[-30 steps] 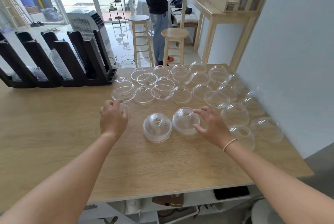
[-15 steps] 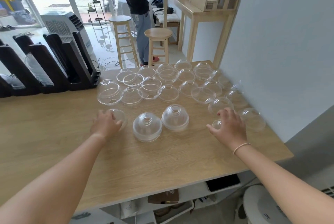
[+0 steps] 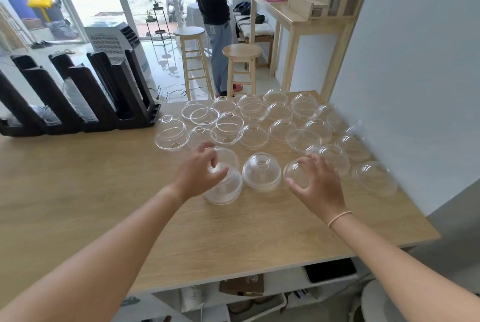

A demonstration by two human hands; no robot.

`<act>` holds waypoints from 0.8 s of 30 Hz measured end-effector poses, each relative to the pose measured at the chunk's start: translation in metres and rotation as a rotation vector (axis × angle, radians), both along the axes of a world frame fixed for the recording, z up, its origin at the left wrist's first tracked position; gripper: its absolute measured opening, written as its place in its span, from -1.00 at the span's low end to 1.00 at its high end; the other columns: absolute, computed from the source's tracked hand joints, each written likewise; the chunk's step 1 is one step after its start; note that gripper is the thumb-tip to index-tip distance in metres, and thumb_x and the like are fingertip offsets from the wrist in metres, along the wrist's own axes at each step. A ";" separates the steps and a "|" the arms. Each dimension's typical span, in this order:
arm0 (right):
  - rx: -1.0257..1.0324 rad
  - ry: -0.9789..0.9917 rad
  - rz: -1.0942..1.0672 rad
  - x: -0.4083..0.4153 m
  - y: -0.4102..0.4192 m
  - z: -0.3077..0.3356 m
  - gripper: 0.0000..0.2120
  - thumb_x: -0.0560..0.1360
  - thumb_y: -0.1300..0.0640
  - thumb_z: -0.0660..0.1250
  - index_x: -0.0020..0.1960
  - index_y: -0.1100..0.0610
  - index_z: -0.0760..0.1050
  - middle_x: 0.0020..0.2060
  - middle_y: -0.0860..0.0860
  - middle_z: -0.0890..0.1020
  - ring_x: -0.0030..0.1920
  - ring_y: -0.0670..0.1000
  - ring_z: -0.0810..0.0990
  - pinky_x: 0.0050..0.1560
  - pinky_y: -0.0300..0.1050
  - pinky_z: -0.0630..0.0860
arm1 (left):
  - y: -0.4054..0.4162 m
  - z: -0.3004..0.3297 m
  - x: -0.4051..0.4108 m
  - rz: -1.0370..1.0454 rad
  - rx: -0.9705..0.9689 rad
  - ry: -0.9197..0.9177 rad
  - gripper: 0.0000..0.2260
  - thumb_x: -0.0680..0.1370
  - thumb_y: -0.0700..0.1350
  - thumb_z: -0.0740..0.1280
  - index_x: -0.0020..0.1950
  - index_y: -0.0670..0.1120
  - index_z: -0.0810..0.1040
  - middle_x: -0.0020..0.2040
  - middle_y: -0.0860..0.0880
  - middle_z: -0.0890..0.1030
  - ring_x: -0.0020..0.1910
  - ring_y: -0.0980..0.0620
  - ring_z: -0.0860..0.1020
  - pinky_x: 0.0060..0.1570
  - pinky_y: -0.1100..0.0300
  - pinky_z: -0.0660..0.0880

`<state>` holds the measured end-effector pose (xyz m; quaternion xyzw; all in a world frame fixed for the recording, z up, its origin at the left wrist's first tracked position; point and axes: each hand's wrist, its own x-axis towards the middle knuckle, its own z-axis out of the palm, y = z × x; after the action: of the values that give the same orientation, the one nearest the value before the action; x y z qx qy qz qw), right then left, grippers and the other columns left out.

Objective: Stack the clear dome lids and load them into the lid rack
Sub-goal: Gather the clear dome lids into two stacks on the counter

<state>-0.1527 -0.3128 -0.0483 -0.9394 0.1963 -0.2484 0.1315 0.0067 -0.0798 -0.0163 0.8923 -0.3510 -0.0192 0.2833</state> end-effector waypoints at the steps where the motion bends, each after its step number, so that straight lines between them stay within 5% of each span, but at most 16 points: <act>1: 0.013 -0.027 0.032 0.007 0.003 0.006 -0.54 0.28 -0.19 0.26 0.06 0.07 0.47 0.13 0.09 0.54 0.09 0.17 0.53 0.03 0.09 0.48 | -0.002 -0.003 -0.004 -0.017 0.014 0.025 -0.74 0.35 0.14 0.31 -0.29 0.00 0.33 0.34 -0.06 0.41 0.26 -0.07 0.42 0.06 0.15 0.28; 4: 0.045 -0.050 0.164 0.029 0.013 0.019 -0.51 0.29 -0.21 0.22 0.08 0.07 0.47 0.13 0.09 0.53 0.10 0.15 0.52 0.09 0.08 0.47 | -0.007 -0.006 -0.013 -0.052 0.074 0.071 -0.69 0.29 0.23 0.23 -0.24 0.00 0.36 0.36 -0.04 0.38 0.32 -0.06 0.36 0.18 0.09 0.32; 10: 0.074 0.113 0.367 0.063 0.023 0.021 -0.50 0.36 -0.11 0.38 0.22 0.08 0.45 0.24 0.09 0.47 0.25 0.11 0.44 0.28 0.07 0.37 | -0.008 -0.015 -0.014 -0.010 0.192 0.030 -0.77 0.43 0.03 0.35 -0.09 -0.08 0.40 0.40 -0.04 0.34 0.36 -0.09 0.31 0.22 0.05 0.37; 18: 0.128 0.312 0.395 0.077 0.019 0.004 -0.47 0.40 -0.13 0.34 0.32 0.01 0.36 0.35 -0.03 0.38 0.39 0.03 0.29 0.36 0.07 0.29 | 0.000 -0.015 -0.007 0.063 0.185 0.036 -0.73 0.41 0.07 0.36 -0.07 -0.05 0.37 0.07 0.04 0.51 0.06 0.00 0.46 -0.07 0.14 0.42; 21: 0.198 0.252 0.405 0.071 0.018 0.000 -0.41 0.37 -0.08 0.40 0.32 0.06 0.32 0.36 -0.01 0.38 0.41 0.07 0.27 0.38 0.06 0.28 | 0.002 -0.017 -0.007 0.050 0.216 0.041 -0.71 0.42 0.11 0.36 -0.01 -0.04 0.43 0.28 0.05 0.46 0.23 -0.01 0.45 0.08 0.09 0.45; 24: 0.274 0.181 0.379 0.065 0.016 -0.004 -0.46 0.32 -0.04 0.47 0.17 0.17 0.37 0.32 0.07 0.41 0.35 0.06 0.36 0.26 -0.18 0.30 | 0.002 -0.018 -0.005 0.032 0.260 0.051 -0.60 0.43 0.16 0.35 0.12 -0.07 0.50 0.45 0.10 0.30 0.35 0.02 0.38 0.20 0.08 0.41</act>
<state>-0.0880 -0.2969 -0.0527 -0.9513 0.0593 -0.1054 0.2837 0.0018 -0.0780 -0.0343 0.9262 -0.3237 -0.0827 0.1745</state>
